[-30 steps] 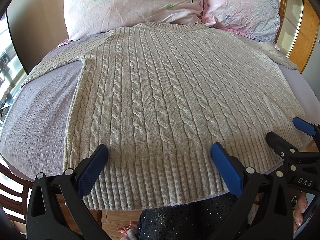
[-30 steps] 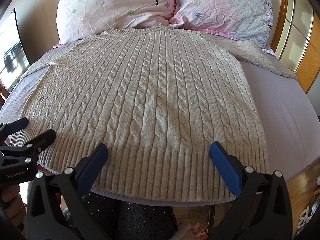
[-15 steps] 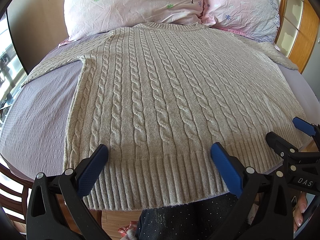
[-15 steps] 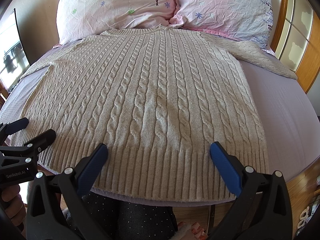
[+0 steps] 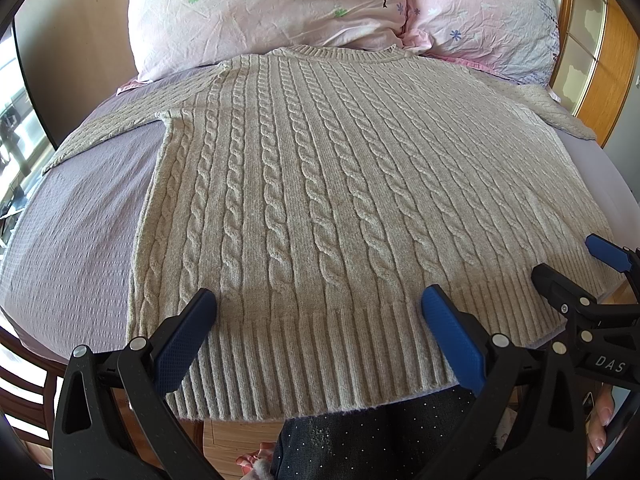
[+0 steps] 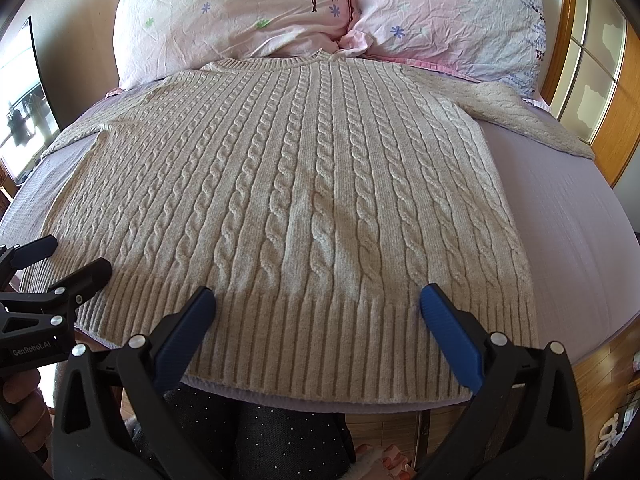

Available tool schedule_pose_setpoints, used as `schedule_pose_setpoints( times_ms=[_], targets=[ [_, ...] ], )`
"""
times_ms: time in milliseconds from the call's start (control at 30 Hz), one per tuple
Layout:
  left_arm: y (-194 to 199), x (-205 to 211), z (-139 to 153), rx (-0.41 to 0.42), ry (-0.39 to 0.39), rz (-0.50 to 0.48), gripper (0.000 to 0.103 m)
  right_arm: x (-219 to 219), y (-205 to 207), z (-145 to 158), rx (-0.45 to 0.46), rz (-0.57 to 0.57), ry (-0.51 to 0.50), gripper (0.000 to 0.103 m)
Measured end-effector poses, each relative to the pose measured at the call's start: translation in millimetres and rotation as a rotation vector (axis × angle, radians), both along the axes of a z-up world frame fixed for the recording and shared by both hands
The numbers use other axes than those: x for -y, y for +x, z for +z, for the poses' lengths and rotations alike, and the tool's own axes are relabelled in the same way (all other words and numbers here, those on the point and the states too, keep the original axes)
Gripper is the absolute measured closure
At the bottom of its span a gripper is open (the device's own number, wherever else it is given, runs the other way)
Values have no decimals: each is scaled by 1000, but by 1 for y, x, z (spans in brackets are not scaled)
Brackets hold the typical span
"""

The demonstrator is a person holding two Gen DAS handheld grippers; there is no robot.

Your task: Fold small clothes

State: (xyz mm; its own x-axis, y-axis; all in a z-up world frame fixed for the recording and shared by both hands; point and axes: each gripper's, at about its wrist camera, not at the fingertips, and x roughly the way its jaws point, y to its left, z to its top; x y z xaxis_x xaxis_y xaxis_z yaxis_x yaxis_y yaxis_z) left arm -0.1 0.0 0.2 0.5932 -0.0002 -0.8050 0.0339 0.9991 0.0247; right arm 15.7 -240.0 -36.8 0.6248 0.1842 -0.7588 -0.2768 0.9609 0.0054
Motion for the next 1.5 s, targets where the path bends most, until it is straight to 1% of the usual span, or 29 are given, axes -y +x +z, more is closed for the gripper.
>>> schedule_pose_setpoints(
  times_ms=[100, 167, 200, 267, 300, 367, 400, 467, 500, 533, 567, 600, 667, 733, 767, 800, 867, 933, 1000, 1100, 1133, 1167, 1233, 1300, 1367, 1400, 1433, 1467, 1500],
  targets=[
    [-1, 0, 0, 14, 0, 2, 1, -1, -4, -4, 51, 21, 12, 2],
    [-5, 0, -2, 51, 1, 2, 1, 3, -7, -3, 91, 81, 27, 2],
    [-7, 0, -3, 70, 1, 2, 1, 10, 1, 0, 70, 120, 54, 2],
    [-9, 0, 2, 87, 4, 1, 1, 39, 18, 11, 42, 123, 162, 2],
    [-9, 1, 0, 85, 6, 0, 1, 60, 29, 22, 50, 89, 234, 2],
    [-6, 3, 1, 86, 12, -2, 1, 119, 63, 45, 98, -48, 365, 2],
    [-3, 3, 4, 95, 17, -2, 1, 141, 75, 52, 111, -104, 394, 2],
    [1, 3, 14, 152, 29, -6, 1, 201, 116, 64, 132, -274, 450, 3],
    [2, 4, 18, 181, 30, -15, 1, 232, 142, 68, 130, -365, 459, 10],
    [5, 5, 25, 226, 27, -32, 1, 248, 157, 69, 127, -411, 456, 23],
    [7, 6, 31, 260, 21, -45, 1, 270, 179, 68, 118, -472, 451, 30],
    [10, 6, 34, 281, 17, -51, 1, 294, 203, 66, 103, -537, 456, 42],
    [17, 1, 42, 333, -14, -49, 1, 328, 235, 55, 68, -641, 466, 45],
    [27, -13, 48, 376, -109, -67, 1, 355, 261, 44, 43, -727, 485, 59],
    [29, -18, 49, 384, -146, -70, 1, 370, 273, 37, 30, -774, 506, 62],
    [35, -29, 50, 391, -206, -64, 1, 381, 280, 33, 22, -796, 523, 63],
    [43, -42, 52, 397, -250, -30, 1, 399, 297, 22, 3, -845, 535, 63],
    [48, -55, 52, 405, -262, 9, 1, 410, 305, 13, -15, -870, 534, 63],
    [57, -68, 50, 401, -269, 48, 1, 413, 310, 13, 8, -881, 527, 65],
    [59, -85, 47, 395, -285, 105, 1, 419, 315, 9, 20, -863, 524, 93],
    [58, -92, 46, 392, -284, 123, 1, 420, 313, 10, 29, -862, 535, 95],
    [60, -101, 46, 384, -278, 148, 1, 416, 309, 17, 64, -852, 542, 96],
    [60, -119, 47, 374, -260, 190, 1, 388, 297, 49, 190, -759, 515, 96],
    [62, -141, 49, 363, -253, 244, 1, 344, 285, 84, 288, -614, 475, 96],
    [66, -163, 50, 360, -247, 314, 1, 277, 267, 122, 381, -402, 452, 96],
    [68, -172, 50, 355, -243, 348, 1, 234, 254, 140, 420, -276, 440, 96],
    [73, -188, 51, 348, -244, 400, 1, 201, 245, 148, 437, -184, 433, 96],
    [76, -197, 51, 344, -244, 425, 1, 163, 236, 155, 445, -83, 430, 96],
    [79, -206, 51, 340, -243, 453, 1, 136, 230, 158, 441, -12, 429, 96]
  ],
)
